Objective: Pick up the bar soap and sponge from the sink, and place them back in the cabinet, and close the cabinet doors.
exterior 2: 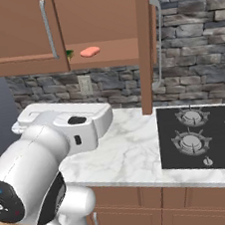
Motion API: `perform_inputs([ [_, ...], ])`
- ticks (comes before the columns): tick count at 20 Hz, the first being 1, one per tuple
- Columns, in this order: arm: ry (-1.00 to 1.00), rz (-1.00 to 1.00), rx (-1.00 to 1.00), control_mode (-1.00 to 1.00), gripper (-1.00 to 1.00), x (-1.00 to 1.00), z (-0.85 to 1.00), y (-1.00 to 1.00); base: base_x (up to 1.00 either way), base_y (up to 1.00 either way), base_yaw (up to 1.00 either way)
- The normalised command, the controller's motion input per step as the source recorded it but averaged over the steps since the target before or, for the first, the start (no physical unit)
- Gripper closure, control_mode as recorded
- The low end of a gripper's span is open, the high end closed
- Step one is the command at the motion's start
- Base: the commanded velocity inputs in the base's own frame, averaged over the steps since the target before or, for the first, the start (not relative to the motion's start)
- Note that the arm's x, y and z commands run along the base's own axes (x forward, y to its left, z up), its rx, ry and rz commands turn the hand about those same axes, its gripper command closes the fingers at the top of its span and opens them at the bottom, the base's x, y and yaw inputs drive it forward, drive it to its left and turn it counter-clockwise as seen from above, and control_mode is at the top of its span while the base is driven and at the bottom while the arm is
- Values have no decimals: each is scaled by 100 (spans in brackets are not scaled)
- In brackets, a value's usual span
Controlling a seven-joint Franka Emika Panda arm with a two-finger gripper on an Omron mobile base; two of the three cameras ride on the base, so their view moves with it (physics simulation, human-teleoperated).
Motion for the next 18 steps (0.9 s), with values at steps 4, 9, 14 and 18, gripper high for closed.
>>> perform_inputs([
  [4, 0, 3, 0, -100, -100, -7, 0, -24, 0, 0, 0],
  [9, 0, 2, 0, -100, -100, 0, -1, -23, 0, 0, 0],
  [14, 0, 3, 0, -100, -100, -6, -6, -19, 0, 0, 0],
  [18, 0, 2, 0, -100, -100, -4, -12, -17, 0, 0, 0],
])
